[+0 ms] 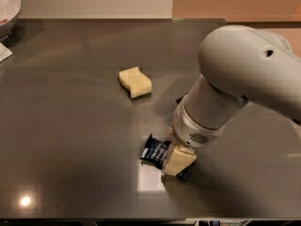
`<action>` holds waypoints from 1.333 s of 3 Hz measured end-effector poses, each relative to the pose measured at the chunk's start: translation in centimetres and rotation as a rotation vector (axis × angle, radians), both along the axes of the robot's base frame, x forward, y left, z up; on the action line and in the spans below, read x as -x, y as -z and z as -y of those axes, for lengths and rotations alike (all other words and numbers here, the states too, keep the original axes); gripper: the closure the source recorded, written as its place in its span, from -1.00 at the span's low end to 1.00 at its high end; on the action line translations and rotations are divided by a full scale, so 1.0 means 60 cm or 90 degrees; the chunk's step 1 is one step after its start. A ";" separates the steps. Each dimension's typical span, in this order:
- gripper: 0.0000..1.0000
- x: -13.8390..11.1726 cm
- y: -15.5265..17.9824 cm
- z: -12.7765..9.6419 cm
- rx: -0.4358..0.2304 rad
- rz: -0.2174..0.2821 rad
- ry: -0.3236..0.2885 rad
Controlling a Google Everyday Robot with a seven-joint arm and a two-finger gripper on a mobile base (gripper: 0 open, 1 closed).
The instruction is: Pick rxbar blueberry
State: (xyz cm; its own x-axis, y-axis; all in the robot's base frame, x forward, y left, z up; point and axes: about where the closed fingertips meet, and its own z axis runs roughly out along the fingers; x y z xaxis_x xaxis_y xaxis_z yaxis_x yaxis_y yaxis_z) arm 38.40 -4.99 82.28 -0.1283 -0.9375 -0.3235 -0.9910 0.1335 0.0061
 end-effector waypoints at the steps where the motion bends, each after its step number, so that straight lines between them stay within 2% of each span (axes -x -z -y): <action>1: 0.31 0.001 0.000 0.000 0.003 -0.005 0.003; 2: 0.76 0.000 -0.006 0.002 0.003 -0.008 0.007; 3: 1.00 -0.003 -0.018 0.004 0.001 -0.010 0.009; 4: 1.00 -0.007 -0.044 0.005 -0.006 -0.006 0.006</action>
Offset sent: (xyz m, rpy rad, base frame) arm 0.0026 -0.0031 0.0049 -0.0026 0.0257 -0.0192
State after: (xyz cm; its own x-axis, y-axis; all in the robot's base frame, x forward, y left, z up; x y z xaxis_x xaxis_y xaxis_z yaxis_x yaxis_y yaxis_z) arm 38.81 -5.26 84.93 -0.1408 -0.9333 -0.3303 -0.9895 0.1432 0.0173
